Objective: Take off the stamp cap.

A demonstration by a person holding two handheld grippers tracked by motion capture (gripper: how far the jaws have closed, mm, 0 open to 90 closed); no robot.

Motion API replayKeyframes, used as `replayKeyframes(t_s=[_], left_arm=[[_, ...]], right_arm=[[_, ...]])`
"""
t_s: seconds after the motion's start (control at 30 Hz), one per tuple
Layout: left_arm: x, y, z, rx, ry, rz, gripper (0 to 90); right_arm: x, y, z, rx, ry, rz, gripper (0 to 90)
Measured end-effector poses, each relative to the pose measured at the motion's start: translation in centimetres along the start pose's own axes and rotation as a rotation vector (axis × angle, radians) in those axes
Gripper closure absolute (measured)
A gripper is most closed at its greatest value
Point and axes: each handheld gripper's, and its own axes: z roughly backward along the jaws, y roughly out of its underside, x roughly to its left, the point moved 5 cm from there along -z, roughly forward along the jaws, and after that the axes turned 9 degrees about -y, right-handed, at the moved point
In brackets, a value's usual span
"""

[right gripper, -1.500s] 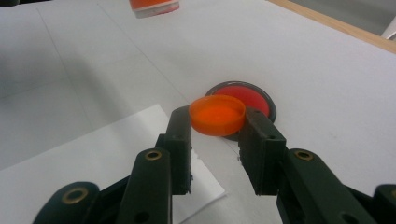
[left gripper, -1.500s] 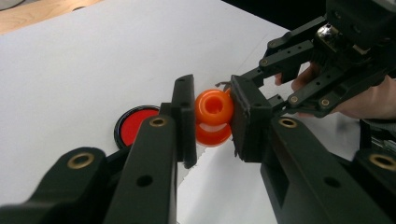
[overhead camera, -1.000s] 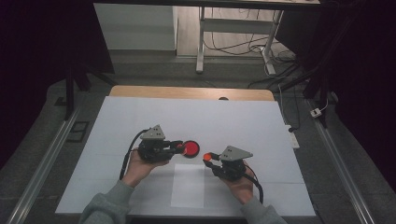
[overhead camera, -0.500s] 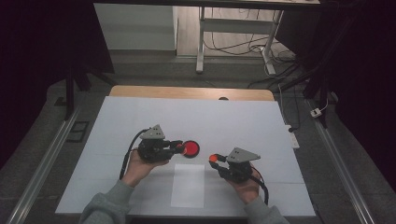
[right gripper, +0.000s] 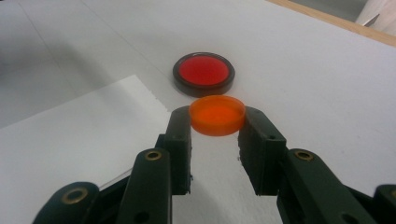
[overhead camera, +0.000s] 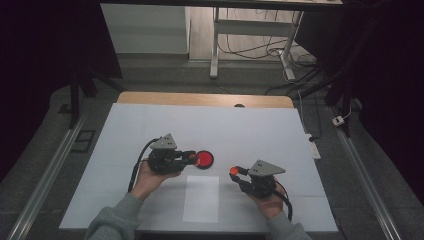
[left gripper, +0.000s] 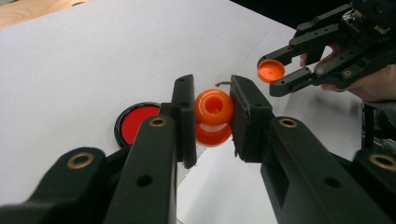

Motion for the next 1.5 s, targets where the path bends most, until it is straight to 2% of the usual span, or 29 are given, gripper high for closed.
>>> replayKeyframes(t_s=[0.13, 0.17, 0.53, 0.63, 0.8, 1.03, 1.2, 1.5], left_arm=[[0.1, 0.0, 0.2, -0.005, -0.005, -0.002, 72.6], [0.1, -0.1, 0.2, -0.007, -0.006, -0.001, 72.6], [0.5, -0.3, 0.9, -0.025, -0.018, 0.001, 72.6], [0.6, -0.4, 1.1, -0.029, -0.018, 0.0, 72.6], [0.6, -0.7, 1.2, -0.032, -0.019, -0.001, 72.6], [0.6, -1.0, 1.2, -0.027, -0.028, -0.02, 72.6], [0.7, -1.6, 1.2, -0.03, -0.029, -0.026, 72.5], [0.7, -2.2, 0.6, -0.01, -0.03, -0.048, 72.5]], right_arm=[[-0.2, 0.4, 0.9, 0.002, 0.021, -0.007, 64.5], [-0.3, 0.6, 1.1, -0.004, 0.013, -0.006, 64.5], [-1.5, 1.9, 3.6, -0.015, 0.043, -0.036, 64.5], [-1.7, 1.9, 3.6, -0.025, 0.041, -0.038, 64.5], [-1.6, 2.0, 3.4, -0.013, 0.034, -0.035, 64.5], [-1.6, 1.9, 3.7, -0.024, 0.039, -0.035, 64.5], [-1.5, 2.0, 3.6, -0.011, 0.038, -0.034, 64.5], [-1.7, 2.0, 3.6, -0.013, 0.039, -0.025, 64.5]])
